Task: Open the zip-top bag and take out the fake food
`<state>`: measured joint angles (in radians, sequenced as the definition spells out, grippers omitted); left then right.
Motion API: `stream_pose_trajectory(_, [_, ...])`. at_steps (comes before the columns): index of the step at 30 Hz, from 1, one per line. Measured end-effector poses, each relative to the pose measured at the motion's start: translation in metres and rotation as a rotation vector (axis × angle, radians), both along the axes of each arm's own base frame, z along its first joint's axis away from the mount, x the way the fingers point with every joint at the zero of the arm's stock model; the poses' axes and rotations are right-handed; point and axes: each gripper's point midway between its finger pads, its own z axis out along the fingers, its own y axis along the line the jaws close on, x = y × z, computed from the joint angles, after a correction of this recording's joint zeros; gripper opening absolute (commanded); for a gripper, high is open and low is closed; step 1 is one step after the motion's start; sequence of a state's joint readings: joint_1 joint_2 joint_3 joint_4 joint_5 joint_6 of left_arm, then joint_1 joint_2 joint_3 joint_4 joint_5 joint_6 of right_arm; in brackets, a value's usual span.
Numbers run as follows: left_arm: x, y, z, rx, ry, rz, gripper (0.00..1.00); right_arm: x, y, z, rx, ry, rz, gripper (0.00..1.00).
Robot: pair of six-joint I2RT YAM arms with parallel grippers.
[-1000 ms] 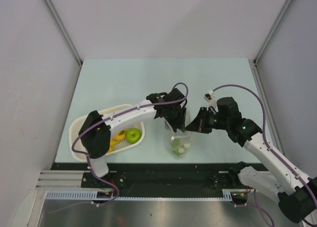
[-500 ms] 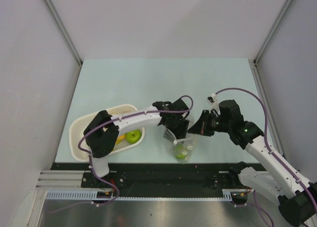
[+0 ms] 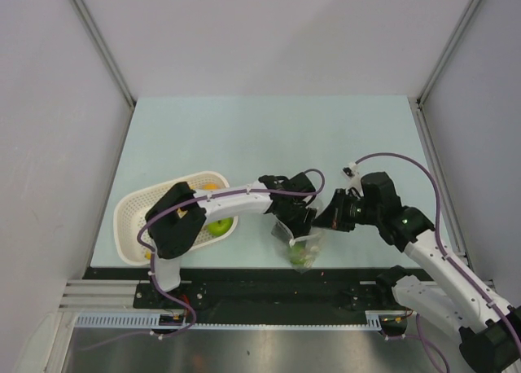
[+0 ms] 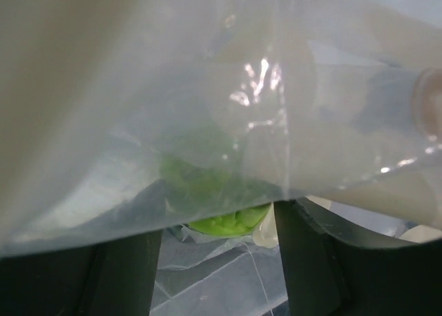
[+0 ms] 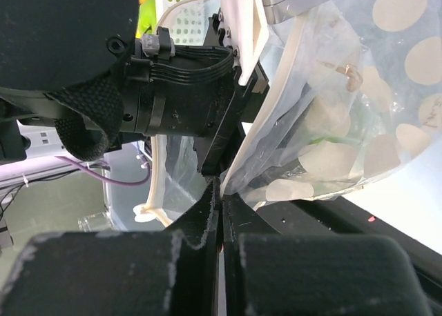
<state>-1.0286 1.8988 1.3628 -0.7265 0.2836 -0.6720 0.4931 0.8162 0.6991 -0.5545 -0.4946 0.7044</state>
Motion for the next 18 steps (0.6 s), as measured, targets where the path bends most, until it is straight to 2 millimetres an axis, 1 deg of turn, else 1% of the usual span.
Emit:
stream_pose_trajectory(1, [0.000,-0.001,-0.001,-0.004,0.001,0.001,0.54,-0.001,-0.001,-0.001,-0.002,0.001,-0.001,0.00])
stream_pose_trajectory(2, [0.000,-0.001,-0.001,-0.008,0.000,0.000,0.46,-0.001,-0.001,-0.001,-0.003,0.001,-0.001,0.00])
stream_pose_trajectory(4, [0.002,-0.004,0.000,-0.019,-0.009,0.001,0.40,-0.002,-0.002,-0.002,-0.009,0.002,-0.007,0.00])
stream_pose_trajectory(5, [0.003,-0.005,0.000,-0.021,-0.014,0.003,0.34,-0.002,-0.003,-0.002,-0.011,0.002,-0.008,0.00])
stream_pose_trajectory(7, [0.005,-0.006,0.002,-0.023,-0.033,0.005,0.29,-0.002,-0.004,-0.002,-0.013,-0.002,-0.011,0.00])
stream_pose_trajectory(8, [0.007,-0.005,0.003,-0.017,-0.055,0.007,0.22,-0.002,-0.004,-0.002,-0.014,-0.006,-0.011,0.00])
stream_pose_trajectory(10, [0.012,-0.002,0.006,-0.006,-0.096,0.013,0.16,-0.003,-0.005,-0.002,-0.014,-0.011,-0.011,0.00])
stream_pose_trajectory(11, [0.015,0.001,0.007,0.007,-0.121,0.020,0.10,-0.003,-0.005,-0.002,-0.015,-0.012,-0.011,0.00])
stream_pose_trajectory(13, [0.023,0.005,0.013,0.028,-0.176,0.027,0.03,-0.003,-0.006,-0.002,-0.018,-0.011,-0.013,0.00])
stream_pose_trajectory(14, [0.028,0.006,0.016,0.033,-0.202,0.033,0.00,-0.004,-0.006,-0.003,-0.021,-0.011,-0.012,0.00])
stream_pose_trajectory(18, [0.050,0.007,0.037,0.042,-0.317,0.057,0.01,-0.004,-0.009,-0.007,-0.042,-0.012,-0.012,0.00])
